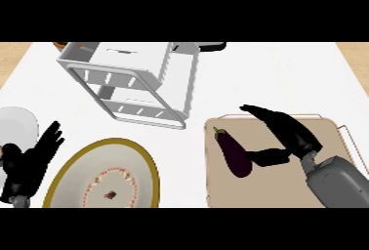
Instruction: Pick the eggplant from the tray and place it in the tiered basket
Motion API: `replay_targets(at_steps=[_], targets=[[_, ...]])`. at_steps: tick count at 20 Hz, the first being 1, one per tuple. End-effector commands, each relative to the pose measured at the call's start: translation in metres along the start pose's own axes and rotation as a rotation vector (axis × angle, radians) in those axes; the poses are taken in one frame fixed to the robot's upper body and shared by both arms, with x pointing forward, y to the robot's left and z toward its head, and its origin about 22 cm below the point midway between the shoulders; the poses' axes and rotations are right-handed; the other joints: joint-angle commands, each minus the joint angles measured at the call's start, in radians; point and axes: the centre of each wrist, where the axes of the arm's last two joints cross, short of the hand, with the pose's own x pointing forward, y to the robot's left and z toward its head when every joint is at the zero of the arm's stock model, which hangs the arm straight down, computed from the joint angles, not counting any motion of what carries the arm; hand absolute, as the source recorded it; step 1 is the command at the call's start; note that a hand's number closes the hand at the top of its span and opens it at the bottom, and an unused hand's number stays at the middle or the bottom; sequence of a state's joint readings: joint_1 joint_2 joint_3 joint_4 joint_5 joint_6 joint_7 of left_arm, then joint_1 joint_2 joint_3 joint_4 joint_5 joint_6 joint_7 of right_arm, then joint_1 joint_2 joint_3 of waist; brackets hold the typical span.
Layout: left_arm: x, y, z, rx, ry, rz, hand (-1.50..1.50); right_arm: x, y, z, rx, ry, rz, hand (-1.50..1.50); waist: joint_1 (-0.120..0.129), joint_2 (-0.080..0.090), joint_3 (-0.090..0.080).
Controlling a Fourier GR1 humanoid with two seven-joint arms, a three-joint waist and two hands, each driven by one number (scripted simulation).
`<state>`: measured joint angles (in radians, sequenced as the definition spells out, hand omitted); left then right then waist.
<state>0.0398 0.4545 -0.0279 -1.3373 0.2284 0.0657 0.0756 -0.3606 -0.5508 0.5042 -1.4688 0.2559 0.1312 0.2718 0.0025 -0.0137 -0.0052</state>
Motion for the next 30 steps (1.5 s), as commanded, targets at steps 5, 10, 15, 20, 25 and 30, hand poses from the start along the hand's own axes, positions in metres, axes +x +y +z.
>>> replay_targets(at_steps=[5, 10, 15, 20, 25, 30], targets=[[-0.001, 0.002, -0.002, -0.011, 0.032, -0.007, 0.00, 0.112, -0.004, -0.020, 0.218, 0.088, 0.167, -1.50, 0.008, 0.011, 0.004], [-0.005, -0.003, 0.000, 0.015, 0.028, 0.006, 0.00, 0.162, -0.010, -0.030, 0.269, 0.171, 0.146, -1.50, 0.006, 0.012, 0.004], [0.001, 0.004, -0.005, -0.010, 0.039, 0.000, 0.00, 0.145, -0.012, -0.038, 0.378, 0.283, 0.186, -1.50, -0.003, 0.013, 0.004], [-0.002, -0.007, -0.003, -0.013, 0.037, 0.000, 0.00, 0.149, -0.012, -0.040, 0.331, 0.351, 0.259, -1.50, -0.001, 0.013, 0.004], [0.001, -0.001, -0.011, 0.005, 0.030, -0.006, 0.00, 0.137, -0.018, -0.023, 0.335, 0.388, 0.249, -1.50, -0.015, 0.011, 0.004], [-0.004, -0.001, 0.000, 0.008, 0.026, 0.005, 0.00, 0.104, -0.032, -0.037, 0.380, 0.407, 0.224, -1.50, -0.001, 0.013, 0.005]])
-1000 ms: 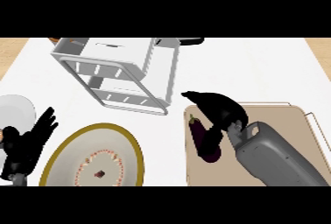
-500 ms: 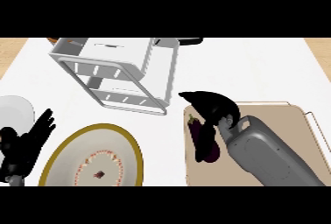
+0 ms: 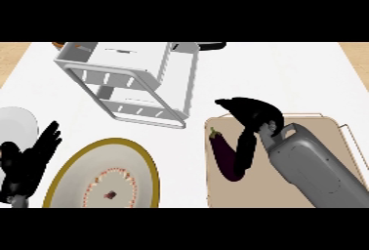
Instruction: Pick the eggplant from the tray and place it in the tiered basket
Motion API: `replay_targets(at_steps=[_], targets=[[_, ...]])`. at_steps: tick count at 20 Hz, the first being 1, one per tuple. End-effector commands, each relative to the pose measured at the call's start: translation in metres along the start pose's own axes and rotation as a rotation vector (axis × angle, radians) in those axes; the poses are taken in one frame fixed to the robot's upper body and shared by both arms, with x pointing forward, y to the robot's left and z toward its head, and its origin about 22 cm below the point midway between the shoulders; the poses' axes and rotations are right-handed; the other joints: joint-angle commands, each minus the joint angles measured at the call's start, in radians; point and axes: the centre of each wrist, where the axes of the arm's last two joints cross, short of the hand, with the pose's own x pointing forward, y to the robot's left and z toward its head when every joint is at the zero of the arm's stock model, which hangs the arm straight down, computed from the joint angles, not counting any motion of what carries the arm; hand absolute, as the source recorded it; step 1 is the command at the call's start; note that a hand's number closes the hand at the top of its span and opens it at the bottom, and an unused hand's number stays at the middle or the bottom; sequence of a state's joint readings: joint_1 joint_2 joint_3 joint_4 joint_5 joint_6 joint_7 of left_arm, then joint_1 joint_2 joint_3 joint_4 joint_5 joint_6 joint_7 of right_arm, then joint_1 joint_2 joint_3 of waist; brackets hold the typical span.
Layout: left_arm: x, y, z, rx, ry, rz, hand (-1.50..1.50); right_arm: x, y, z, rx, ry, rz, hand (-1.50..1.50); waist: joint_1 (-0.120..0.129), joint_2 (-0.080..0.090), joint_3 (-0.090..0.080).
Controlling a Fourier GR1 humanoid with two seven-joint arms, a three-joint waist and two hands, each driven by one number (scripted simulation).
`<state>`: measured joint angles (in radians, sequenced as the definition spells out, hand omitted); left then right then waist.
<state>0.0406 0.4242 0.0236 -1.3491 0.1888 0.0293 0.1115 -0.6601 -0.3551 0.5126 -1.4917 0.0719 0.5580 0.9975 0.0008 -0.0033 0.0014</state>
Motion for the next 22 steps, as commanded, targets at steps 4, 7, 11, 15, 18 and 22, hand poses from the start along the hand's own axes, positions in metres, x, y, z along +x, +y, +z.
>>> replay_targets(at_steps=[4, 7, 11, 15, 18, 22], targets=[[-0.009, 0.003, 0.012, 0.003, 0.025, -0.011, 0.00, -0.005, 0.011, -0.001, 0.070, 0.100, 0.007, -1.50, 0.003, 0.002, -0.002], [-0.002, -0.001, -0.002, -0.004, 0.004, 0.005, 0.00, -0.016, 0.022, 0.002, 0.067, 0.088, 0.023, -1.50, -0.003, 0.002, -0.002], [-0.018, 0.023, 0.025, 0.003, 0.014, 0.003, 0.00, -0.023, 0.026, -0.001, 0.046, 0.078, -0.013, -1.50, 0.004, 0.001, -0.001], [-0.003, -0.009, 0.005, -0.007, 0.023, -0.005, 0.00, -0.028, 0.038, -0.013, 0.054, 0.053, 0.007, -1.50, 0.001, 0.003, -0.001], [0.002, -0.005, -0.014, -0.009, 0.003, -0.007, 0.00, -0.014, 0.035, -0.016, 0.052, 0.051, 0.002, -1.50, 0.000, 0.004, -0.002], [-0.007, 0.010, 0.004, -0.010, 0.017, -0.005, 0.00, -0.015, 0.031, -0.024, 0.059, 0.061, 0.001, -1.50, 0.005, 0.003, -0.001]])
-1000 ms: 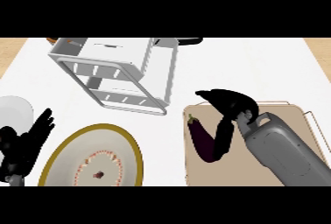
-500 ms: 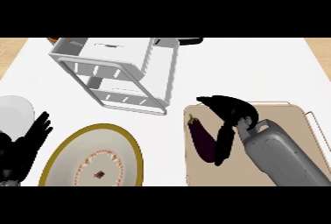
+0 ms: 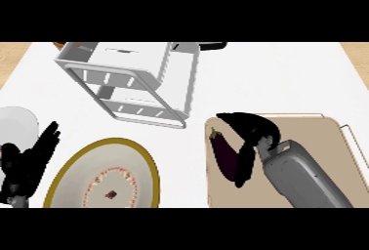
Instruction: Pick the eggplant from the tray and place it in the tiered basket
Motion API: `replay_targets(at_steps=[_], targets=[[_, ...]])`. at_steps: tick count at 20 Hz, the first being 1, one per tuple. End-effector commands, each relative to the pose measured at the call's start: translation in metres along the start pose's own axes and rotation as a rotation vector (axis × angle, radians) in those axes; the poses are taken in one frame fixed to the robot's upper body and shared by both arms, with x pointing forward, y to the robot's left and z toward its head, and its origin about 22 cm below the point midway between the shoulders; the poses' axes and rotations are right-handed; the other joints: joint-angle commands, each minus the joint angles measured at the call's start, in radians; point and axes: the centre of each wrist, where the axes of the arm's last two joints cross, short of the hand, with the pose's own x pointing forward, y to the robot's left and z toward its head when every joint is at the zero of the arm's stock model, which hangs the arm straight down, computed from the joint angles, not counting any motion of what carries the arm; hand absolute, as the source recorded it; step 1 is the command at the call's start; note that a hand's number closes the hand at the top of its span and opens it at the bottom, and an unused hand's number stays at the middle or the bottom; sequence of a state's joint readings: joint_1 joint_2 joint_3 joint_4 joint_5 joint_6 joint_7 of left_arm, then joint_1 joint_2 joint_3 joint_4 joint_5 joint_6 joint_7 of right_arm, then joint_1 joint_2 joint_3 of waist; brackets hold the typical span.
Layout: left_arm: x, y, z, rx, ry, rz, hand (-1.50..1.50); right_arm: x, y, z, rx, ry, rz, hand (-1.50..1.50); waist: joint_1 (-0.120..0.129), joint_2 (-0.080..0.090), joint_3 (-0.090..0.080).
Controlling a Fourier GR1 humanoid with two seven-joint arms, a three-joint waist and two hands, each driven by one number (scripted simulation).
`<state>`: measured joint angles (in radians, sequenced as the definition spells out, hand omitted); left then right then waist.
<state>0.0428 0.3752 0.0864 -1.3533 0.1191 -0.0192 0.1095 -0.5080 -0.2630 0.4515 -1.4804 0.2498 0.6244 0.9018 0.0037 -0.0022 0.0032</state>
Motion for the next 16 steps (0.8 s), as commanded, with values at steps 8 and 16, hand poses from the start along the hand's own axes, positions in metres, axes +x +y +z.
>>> replay_targets(at_steps=[8, 16], targets=[[-0.006, 0.010, 0.000, -0.004, 0.005, 0.018, 0.00, -0.001, 0.022, -0.041, 0.036, 0.076, -0.001, -1.50, 0.001, 0.003, -0.003], [-0.011, 0.001, 0.001, -0.010, 0.013, 0.012, 0.00, 0.003, 0.044, -0.059, 0.038, 0.061, 0.000, -1.50, 0.002, 0.003, -0.003]])
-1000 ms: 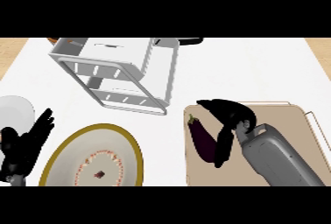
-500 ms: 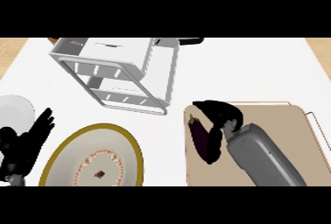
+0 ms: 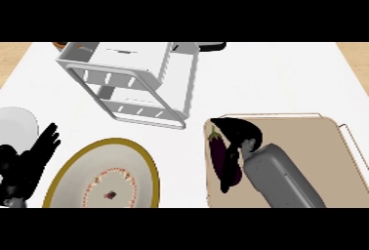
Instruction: Pick the eggplant from the tray and place it in the tiered basket
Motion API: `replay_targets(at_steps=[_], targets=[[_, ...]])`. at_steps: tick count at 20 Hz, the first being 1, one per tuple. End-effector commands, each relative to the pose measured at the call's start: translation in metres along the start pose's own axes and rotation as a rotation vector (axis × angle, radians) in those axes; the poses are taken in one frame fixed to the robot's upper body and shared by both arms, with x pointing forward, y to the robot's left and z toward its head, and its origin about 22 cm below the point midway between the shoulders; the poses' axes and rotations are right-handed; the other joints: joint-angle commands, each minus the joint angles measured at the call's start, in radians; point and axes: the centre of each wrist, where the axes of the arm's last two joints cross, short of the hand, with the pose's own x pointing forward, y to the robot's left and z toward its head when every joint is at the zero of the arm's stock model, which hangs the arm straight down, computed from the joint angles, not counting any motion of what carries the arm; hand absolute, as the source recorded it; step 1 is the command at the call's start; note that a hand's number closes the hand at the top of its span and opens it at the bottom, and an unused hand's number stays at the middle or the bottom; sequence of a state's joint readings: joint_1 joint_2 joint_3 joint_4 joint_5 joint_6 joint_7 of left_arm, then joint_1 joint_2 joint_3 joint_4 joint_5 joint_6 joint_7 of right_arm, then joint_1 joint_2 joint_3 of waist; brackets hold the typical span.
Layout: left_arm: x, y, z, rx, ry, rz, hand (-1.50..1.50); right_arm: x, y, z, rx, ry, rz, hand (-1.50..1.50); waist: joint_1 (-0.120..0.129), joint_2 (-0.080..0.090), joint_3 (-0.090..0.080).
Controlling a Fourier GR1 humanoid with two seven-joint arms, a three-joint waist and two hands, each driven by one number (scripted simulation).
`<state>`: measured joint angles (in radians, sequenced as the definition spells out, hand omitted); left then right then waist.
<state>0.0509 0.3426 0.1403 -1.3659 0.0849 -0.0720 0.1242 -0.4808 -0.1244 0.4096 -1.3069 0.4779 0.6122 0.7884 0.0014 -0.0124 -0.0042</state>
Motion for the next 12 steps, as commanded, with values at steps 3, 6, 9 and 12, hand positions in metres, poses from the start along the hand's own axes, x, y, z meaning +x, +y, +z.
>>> replay_targets(at_steps=[3, 6, 9, 12], targets=[[0.005, 0.001, -0.006, -0.006, 0.026, 0.004, 0.00, 0.018, 0.017, -0.002, 0.075, -0.030, 0.007, 1.50, 0.001, 0.012, 0.004], [0.010, 0.007, -0.007, 0.002, 0.012, -0.007, 0.00, 0.005, 0.013, -0.008, 0.002, -0.146, 0.020, 1.50, 0.005, 0.014, 0.004], [-0.014, -0.012, -0.010, -0.013, 0.020, 0.031, 0.00, 0.010, 0.018, 0.000, -0.041, -0.159, 0.030, 1.50, 0.000, 0.013, 0.004], [-0.010, 0.005, 0.009, 0.001, 0.027, 0.003, 0.00, 0.003, 0.022, -0.005, -0.104, -0.170, -0.029, 1.50, 0.006, 0.012, 0.004]])
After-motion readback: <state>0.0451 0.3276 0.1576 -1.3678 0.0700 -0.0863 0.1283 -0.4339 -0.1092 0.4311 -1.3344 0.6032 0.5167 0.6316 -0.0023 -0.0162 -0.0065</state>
